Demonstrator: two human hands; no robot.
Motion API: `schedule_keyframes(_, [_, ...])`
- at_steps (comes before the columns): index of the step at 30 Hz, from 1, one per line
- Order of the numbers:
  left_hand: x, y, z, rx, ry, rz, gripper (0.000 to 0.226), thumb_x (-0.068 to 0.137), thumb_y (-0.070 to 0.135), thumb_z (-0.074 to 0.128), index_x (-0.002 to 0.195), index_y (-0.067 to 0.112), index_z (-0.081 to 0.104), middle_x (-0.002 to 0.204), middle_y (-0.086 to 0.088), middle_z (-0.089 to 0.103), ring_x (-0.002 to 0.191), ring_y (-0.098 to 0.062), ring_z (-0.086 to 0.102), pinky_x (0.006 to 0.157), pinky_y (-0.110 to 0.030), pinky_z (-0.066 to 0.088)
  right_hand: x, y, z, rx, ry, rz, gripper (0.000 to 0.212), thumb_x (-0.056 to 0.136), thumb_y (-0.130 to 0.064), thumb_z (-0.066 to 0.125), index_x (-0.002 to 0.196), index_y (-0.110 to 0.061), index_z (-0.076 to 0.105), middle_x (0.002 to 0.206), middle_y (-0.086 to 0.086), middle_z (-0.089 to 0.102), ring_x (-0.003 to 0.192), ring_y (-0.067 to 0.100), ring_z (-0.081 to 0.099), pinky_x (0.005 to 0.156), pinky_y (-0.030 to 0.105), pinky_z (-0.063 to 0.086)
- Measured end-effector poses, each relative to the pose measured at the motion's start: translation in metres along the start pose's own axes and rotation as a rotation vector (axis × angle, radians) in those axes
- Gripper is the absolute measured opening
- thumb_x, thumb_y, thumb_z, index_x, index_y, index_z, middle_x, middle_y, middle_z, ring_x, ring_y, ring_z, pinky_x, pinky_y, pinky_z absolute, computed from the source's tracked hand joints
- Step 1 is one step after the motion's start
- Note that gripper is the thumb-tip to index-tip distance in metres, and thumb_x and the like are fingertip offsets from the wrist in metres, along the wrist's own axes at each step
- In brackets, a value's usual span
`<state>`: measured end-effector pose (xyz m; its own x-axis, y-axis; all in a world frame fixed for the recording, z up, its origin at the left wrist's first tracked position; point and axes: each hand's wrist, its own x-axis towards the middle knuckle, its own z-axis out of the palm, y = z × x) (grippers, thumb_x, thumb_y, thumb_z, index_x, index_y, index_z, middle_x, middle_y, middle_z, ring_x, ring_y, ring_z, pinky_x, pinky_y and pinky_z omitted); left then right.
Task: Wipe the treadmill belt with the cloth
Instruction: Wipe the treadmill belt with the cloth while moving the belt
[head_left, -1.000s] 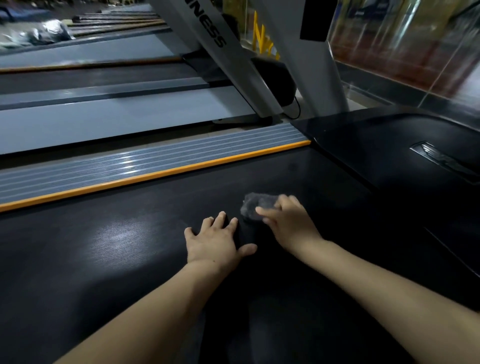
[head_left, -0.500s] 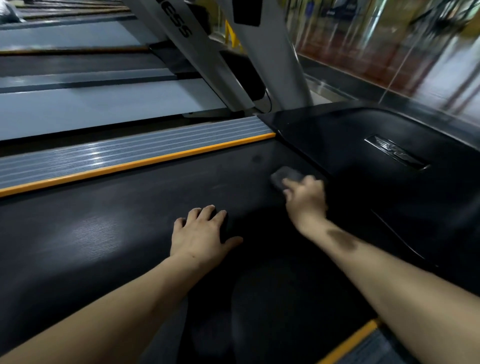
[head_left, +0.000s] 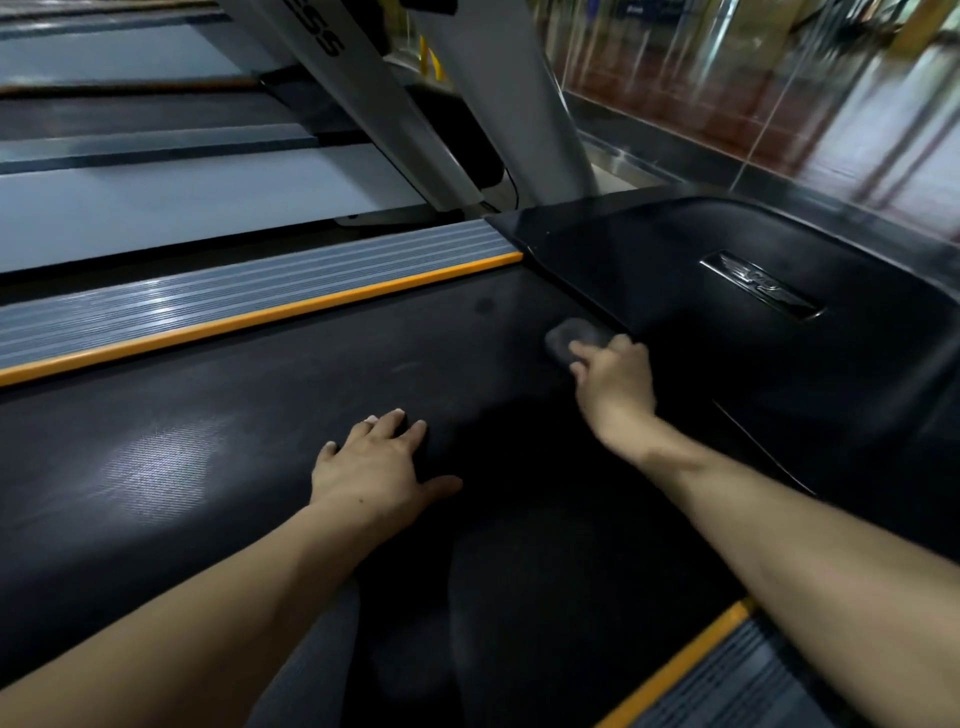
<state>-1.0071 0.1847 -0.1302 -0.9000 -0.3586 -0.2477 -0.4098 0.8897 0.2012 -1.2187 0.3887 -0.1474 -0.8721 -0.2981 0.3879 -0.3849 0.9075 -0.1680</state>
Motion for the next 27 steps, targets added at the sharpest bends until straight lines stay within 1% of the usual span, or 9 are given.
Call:
schedule_keyframes(2, [-0.001, 0.0, 0.003, 0.005, 0.011, -0.001, 0.092, 0.082, 0.082, 0.048, 0.157, 0.04, 0.017, 0.168, 0.011, 0.007, 0.154, -0.019, 0.006, 0.122, -0.053, 0.017, -0.038, -0.044, 0.002, 0.101, 0.023, -0.147, 0.024, 0.083, -0.022, 0.072, 0.107, -0.026, 0.074, 0.092, 0.016, 0.059, 0.078, 0.036, 0.054, 0.071, 0.036, 0.047])
schedule_keyframes(7, [-0.005, -0.002, 0.009, -0.001, 0.019, 0.002, 0.089, 0.084, 0.081, 0.044, 0.158, 0.04, 0.015, 0.168, 0.012, 0.004, 0.155, -0.018, 0.002, 0.123, -0.052, 0.013, -0.072, -0.064, -0.012, 0.304, -0.087, -0.466, 0.029, 0.087, -0.025, 0.068, 0.115, -0.028, 0.071, 0.091, 0.01, 0.058, 0.083, 0.032, 0.054, 0.078, 0.036, 0.049])
schedule_keyframes(9, [-0.005, -0.001, 0.008, -0.009, 0.025, 0.005, 0.09, 0.084, 0.082, 0.043, 0.158, 0.04, 0.014, 0.168, 0.012, 0.004, 0.155, -0.017, 0.002, 0.124, -0.052, 0.013, -0.039, -0.019, -0.007, 0.201, -0.022, -0.397, 0.029, 0.085, -0.025, 0.068, 0.114, -0.029, 0.071, 0.088, 0.009, 0.059, 0.078, 0.032, 0.057, 0.074, 0.037, 0.053])
schedule_keyframes(11, [-0.004, 0.0, 0.007, -0.014, 0.027, 0.003, 0.09, 0.083, 0.082, 0.043, 0.158, 0.041, 0.014, 0.168, 0.013, 0.004, 0.155, -0.016, 0.002, 0.124, -0.052, 0.013, -0.005, 0.034, -0.004, 0.017, 0.026, -0.149, 0.029, 0.088, -0.029, 0.065, 0.116, -0.029, 0.071, 0.094, 0.013, 0.059, 0.083, 0.035, 0.056, 0.076, 0.038, 0.051])
schedule_keyframes(14, [-0.004, 0.001, 0.01, -0.011, 0.033, -0.001, 0.09, 0.084, 0.082, 0.043, 0.158, 0.041, 0.013, 0.168, 0.012, 0.004, 0.155, -0.017, 0.001, 0.123, -0.053, 0.012, 0.001, 0.055, 0.005, 0.005, 0.037, 0.133, 0.049, 0.085, -0.054, 0.043, 0.121, -0.028, 0.065, 0.105, 0.01, 0.052, 0.085, 0.024, 0.044, 0.072, 0.035, 0.04])
schedule_keyframes(19, [-0.005, -0.001, 0.013, -0.005, 0.046, -0.005, 0.088, 0.085, 0.082, 0.041, 0.158, 0.041, 0.013, 0.168, 0.012, 0.003, 0.155, -0.016, 0.0, 0.124, -0.052, 0.011, -0.078, -0.055, -0.012, 0.156, 0.045, -0.197, 0.023, 0.086, -0.024, 0.067, 0.107, -0.019, 0.074, 0.094, 0.017, 0.059, 0.083, 0.038, 0.055, 0.077, 0.038, 0.049])
schedule_keyframes(23, [-0.006, -0.001, 0.016, -0.006, 0.054, -0.005, 0.087, 0.085, 0.081, 0.041, 0.158, 0.041, 0.013, 0.168, 0.012, 0.003, 0.155, -0.016, 0.0, 0.124, -0.052, 0.011, -0.097, -0.071, -0.019, 0.307, -0.065, -0.429, 0.031, 0.086, -0.029, 0.067, 0.117, -0.029, 0.071, 0.095, 0.012, 0.059, 0.087, 0.033, 0.054, 0.08, 0.038, 0.05])
schedule_keyframes(25, [-0.006, -0.001, 0.014, -0.011, 0.054, -0.005, 0.088, 0.085, 0.081, 0.04, 0.158, 0.041, 0.013, 0.168, 0.013, 0.003, 0.155, -0.016, -0.001, 0.124, -0.052, 0.01, -0.072, -0.034, -0.012, 0.219, -0.016, -0.408, 0.029, 0.087, -0.029, 0.064, 0.115, -0.03, 0.071, 0.09, 0.011, 0.059, 0.082, 0.035, 0.055, 0.077, 0.039, 0.051])
schedule_keyframes(27, [-0.005, -0.001, 0.013, -0.015, 0.061, -0.005, 0.088, 0.085, 0.082, 0.04, 0.158, 0.041, 0.013, 0.168, 0.013, 0.003, 0.155, -0.015, -0.001, 0.124, -0.052, 0.01, -0.034, 0.016, -0.009, 0.09, 0.055, -0.219, 0.027, 0.088, -0.026, 0.064, 0.113, -0.029, 0.072, 0.089, 0.013, 0.059, 0.081, 0.038, 0.055, 0.073, 0.04, 0.049])
